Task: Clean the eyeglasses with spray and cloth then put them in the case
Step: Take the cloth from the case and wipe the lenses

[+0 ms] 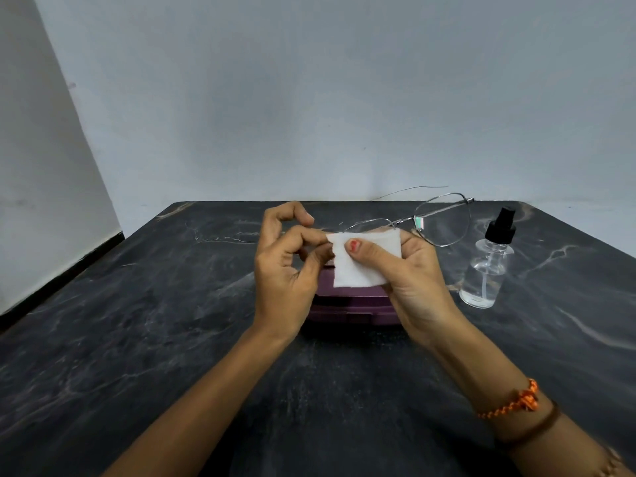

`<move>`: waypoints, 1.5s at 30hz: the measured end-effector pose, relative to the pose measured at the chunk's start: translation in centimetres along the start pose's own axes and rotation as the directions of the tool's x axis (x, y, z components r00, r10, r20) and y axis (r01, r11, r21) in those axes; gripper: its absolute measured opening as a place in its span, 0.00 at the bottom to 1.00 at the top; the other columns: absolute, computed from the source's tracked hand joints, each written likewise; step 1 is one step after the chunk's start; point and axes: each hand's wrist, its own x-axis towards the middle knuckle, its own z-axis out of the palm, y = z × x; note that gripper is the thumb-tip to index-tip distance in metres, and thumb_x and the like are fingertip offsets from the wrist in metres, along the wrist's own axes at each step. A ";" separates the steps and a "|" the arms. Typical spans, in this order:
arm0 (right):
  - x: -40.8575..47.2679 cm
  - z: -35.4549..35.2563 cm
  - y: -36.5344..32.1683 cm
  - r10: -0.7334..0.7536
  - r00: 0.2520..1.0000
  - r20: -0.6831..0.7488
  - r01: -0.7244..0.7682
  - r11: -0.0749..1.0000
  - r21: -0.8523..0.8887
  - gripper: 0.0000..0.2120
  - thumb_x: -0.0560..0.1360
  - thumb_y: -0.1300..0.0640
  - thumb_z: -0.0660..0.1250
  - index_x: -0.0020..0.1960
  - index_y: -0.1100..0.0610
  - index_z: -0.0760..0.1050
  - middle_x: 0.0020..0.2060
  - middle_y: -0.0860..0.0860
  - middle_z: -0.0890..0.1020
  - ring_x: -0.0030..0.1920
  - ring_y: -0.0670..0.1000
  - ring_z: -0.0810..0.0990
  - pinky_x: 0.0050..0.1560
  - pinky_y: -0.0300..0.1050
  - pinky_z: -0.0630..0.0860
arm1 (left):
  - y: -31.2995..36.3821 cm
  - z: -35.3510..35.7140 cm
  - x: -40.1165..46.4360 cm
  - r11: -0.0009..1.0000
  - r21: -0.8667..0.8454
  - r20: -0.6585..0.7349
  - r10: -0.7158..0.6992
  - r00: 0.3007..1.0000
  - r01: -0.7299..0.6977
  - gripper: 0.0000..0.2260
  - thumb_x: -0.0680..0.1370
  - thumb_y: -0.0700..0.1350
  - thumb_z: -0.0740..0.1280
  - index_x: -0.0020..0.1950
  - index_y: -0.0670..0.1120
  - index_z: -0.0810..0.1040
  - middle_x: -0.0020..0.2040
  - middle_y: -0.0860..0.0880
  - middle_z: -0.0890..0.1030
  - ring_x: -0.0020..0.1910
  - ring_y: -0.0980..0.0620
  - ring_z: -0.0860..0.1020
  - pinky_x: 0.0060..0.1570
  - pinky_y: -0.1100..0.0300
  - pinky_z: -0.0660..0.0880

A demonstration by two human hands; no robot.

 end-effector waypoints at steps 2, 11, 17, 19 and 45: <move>0.1 -0.1 -0.3 -0.035 0.999 0.002 0.035 0.998 -0.062 0.04 0.56 0.57 0.74 0.31 0.52 0.81 0.29 0.49 0.84 0.32 0.45 0.82 0.31 0.36 0.78 | 0.0 0.0 0.0 1.000 -0.002 0.019 0.008 1.000 -0.008 0.08 0.70 0.33 0.65 0.43 0.45 0.76 0.47 0.53 0.67 0.47 0.69 0.71 0.42 0.75 0.70; -0.1 0.4 -0.1 -0.070 0.992 -0.105 0.087 0.981 0.171 0.04 0.59 0.58 0.71 0.34 0.56 0.80 0.29 0.48 0.84 0.33 0.44 0.82 0.31 0.37 0.78 | 0.6 -0.2 0.5 1.000 -0.009 0.001 0.015 1.000 -0.015 0.11 0.70 0.37 0.67 0.42 0.54 0.76 0.47 0.55 0.68 0.49 0.67 0.70 0.44 0.72 0.72; 0.3 1.0 0.1 0.043 0.977 -0.209 0.057 0.891 0.450 0.09 0.62 0.58 0.68 0.41 0.61 0.77 0.30 0.50 0.84 0.34 0.47 0.83 0.30 0.38 0.79 | 0.6 0.0 0.2 1.000 -0.019 0.024 -0.007 1.000 0.008 0.09 0.68 0.39 0.69 0.41 0.54 0.76 0.46 0.55 0.69 0.46 0.65 0.71 0.42 0.68 0.72; 0.3 1.2 0.3 0.069 0.975 -0.211 0.044 0.871 0.489 0.08 0.61 0.58 0.68 0.39 0.61 0.78 0.31 0.51 0.84 0.33 0.48 0.83 0.29 0.37 0.78 | 0.6 0.0 0.2 1.000 -0.025 0.034 -0.018 0.999 0.019 0.09 0.68 0.39 0.69 0.41 0.54 0.76 0.46 0.55 0.69 0.45 0.64 0.71 0.41 0.68 0.71; -0.2 0.7 0.3 0.021 0.994 -0.109 -0.003 0.988 0.156 0.04 0.60 0.58 0.71 0.33 0.58 0.79 0.27 0.48 0.82 0.30 0.43 0.81 0.28 0.37 0.78 | 0.1 -0.3 0.9 0.994 -0.100 -0.100 -0.051 0.994 0.041 0.07 0.70 0.38 0.68 0.40 0.51 0.76 0.44 0.52 0.68 0.47 0.71 0.71 0.43 0.74 0.71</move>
